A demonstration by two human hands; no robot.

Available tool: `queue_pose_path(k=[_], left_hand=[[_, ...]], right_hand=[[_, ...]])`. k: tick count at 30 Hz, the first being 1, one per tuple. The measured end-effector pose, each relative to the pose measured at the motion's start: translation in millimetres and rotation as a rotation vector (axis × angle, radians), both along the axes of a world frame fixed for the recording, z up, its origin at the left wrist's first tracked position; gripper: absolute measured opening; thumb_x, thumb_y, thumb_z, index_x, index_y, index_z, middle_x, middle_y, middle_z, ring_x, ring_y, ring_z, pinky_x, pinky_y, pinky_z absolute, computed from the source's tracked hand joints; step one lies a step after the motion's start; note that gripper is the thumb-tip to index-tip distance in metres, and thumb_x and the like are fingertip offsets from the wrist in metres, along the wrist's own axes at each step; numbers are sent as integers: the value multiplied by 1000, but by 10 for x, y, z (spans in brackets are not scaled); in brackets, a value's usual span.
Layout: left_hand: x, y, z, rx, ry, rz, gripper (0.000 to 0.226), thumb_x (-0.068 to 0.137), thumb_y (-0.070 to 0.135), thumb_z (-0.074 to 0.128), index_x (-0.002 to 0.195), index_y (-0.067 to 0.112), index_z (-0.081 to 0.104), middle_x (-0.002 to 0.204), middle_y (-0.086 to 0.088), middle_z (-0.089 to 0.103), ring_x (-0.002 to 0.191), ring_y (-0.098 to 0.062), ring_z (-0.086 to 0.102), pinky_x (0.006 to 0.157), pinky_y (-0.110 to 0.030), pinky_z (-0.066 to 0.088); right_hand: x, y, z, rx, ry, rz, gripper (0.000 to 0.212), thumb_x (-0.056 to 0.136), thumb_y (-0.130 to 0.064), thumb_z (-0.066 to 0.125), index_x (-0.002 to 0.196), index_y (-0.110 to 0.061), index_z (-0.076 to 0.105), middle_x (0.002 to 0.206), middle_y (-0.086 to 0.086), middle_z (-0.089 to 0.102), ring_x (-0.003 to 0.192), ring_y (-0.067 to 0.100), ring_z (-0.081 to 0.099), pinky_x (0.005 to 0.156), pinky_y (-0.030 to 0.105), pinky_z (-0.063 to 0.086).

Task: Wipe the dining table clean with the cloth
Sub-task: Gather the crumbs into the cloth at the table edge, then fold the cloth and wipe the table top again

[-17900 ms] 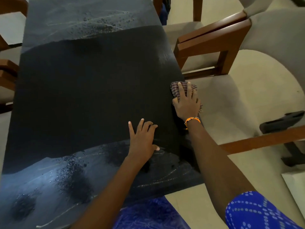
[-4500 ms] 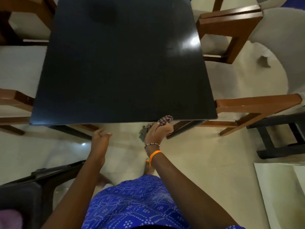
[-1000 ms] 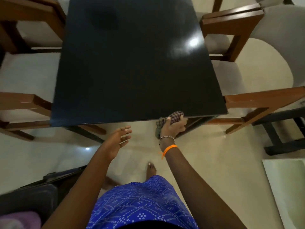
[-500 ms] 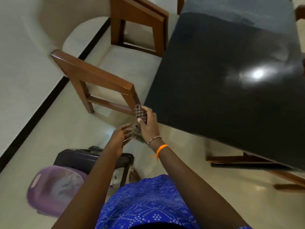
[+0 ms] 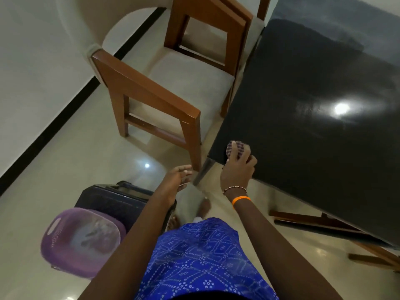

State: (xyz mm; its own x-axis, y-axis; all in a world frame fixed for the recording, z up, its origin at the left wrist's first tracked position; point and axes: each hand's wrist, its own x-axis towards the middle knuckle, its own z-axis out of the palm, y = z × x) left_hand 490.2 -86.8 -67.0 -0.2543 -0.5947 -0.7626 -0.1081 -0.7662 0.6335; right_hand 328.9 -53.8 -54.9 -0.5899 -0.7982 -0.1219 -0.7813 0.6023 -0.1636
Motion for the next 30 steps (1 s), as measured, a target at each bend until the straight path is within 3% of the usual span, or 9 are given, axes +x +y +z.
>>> queue_pose_path(k=[6,10,13,16,19,21,22,26,30], left_hand=[[101,-284,8,11,-112,97,25,95,14,39,104,23,61,111,0,60,101,-18,55,89,-31,41],[116,-606,79,-17,-195,112,30,95,19,43,122,14,54,122,-5,57,110,-20,51,92,-31,38],[101,-816,147,-16,-143,173,34,96,26,42,125,10,52,113,-5,61,101,-19,55,81,-28,43],[149,-937,225,-58,-48,283,34,96,26,42,124,9,52,98,-5,64,87,-18,60,64,-26,47],[262,-983,305,-151,-6,389,29,93,25,50,116,11,59,93,-5,68,74,-13,65,54,-22,50],[368,-1002,371,-186,-17,458,22,89,24,56,107,13,64,91,-4,70,72,-11,67,55,-21,51],[425,-1022,412,-197,-27,495,18,88,24,59,102,15,66,90,-3,71,75,-11,67,57,-21,51],[680,-1148,580,-204,-58,643,20,84,22,63,101,12,67,94,-6,72,84,-19,69,63,-28,55],[959,-1295,736,-152,-71,777,24,84,23,63,104,9,64,99,-15,71,90,-31,68,80,-44,56]], right_hand=[[434,-384,-49,-19,-56,198,66,81,-10,61,141,-19,34,147,15,29,127,43,31,94,54,40],[578,-713,-46,25,-213,452,61,83,-15,61,138,-22,37,146,8,26,125,36,29,100,48,34],[680,-952,33,-55,-490,506,51,89,-15,54,138,-19,39,142,10,31,121,32,34,102,40,33],[764,-1104,137,-126,-690,525,50,86,-8,54,135,-14,43,136,13,37,122,31,35,106,44,31],[821,-1252,227,-180,-833,562,49,83,-4,58,131,-9,48,131,16,42,122,28,39,107,27,30],[885,-1348,291,-198,-928,617,48,83,-1,58,130,-5,49,127,16,44,120,23,44,97,7,29],[926,-1401,320,-190,-984,636,47,84,-1,58,130,-5,49,127,16,45,119,22,45,95,6,29],[1123,-1700,313,-97,-1216,575,37,94,-11,51,131,-8,48,132,15,43,123,20,44,109,31,34],[1383,-2049,213,182,-1412,432,44,100,-35,35,137,-12,43,142,12,43,124,23,45,100,37,40]])
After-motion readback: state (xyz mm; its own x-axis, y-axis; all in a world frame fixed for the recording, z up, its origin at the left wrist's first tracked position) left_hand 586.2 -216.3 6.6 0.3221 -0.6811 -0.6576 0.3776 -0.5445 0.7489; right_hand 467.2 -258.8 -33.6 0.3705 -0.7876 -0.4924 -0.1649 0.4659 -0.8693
